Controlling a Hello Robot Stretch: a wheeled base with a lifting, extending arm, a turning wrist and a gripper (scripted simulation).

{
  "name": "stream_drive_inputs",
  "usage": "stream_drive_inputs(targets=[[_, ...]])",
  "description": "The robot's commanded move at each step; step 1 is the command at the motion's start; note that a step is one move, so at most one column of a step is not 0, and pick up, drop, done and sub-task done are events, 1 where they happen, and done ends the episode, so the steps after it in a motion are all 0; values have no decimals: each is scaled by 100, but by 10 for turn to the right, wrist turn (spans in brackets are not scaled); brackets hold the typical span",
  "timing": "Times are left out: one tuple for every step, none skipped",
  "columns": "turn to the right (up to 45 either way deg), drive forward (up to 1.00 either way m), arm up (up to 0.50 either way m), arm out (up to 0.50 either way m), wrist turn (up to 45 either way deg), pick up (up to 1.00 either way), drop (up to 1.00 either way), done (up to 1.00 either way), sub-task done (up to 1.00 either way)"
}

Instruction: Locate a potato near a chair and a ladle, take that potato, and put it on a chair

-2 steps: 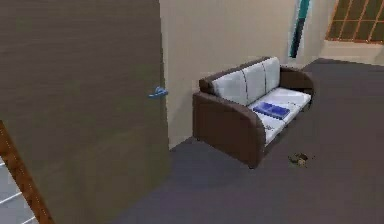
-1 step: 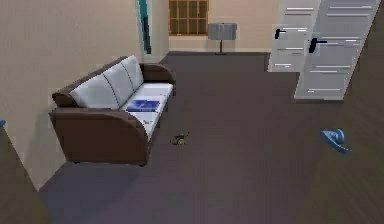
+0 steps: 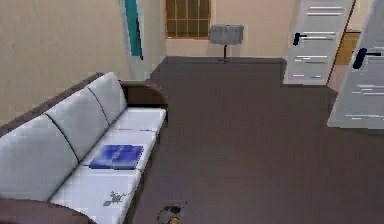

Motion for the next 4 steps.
stream_drive_inputs(targets=[[90,0,0,0,0,0,0,0,0],[0,15,0,0,0,0,0,0,0],[180,0,0,0,0,0,0,0,0],[0,100,0,0,0,0,0,0,0]])
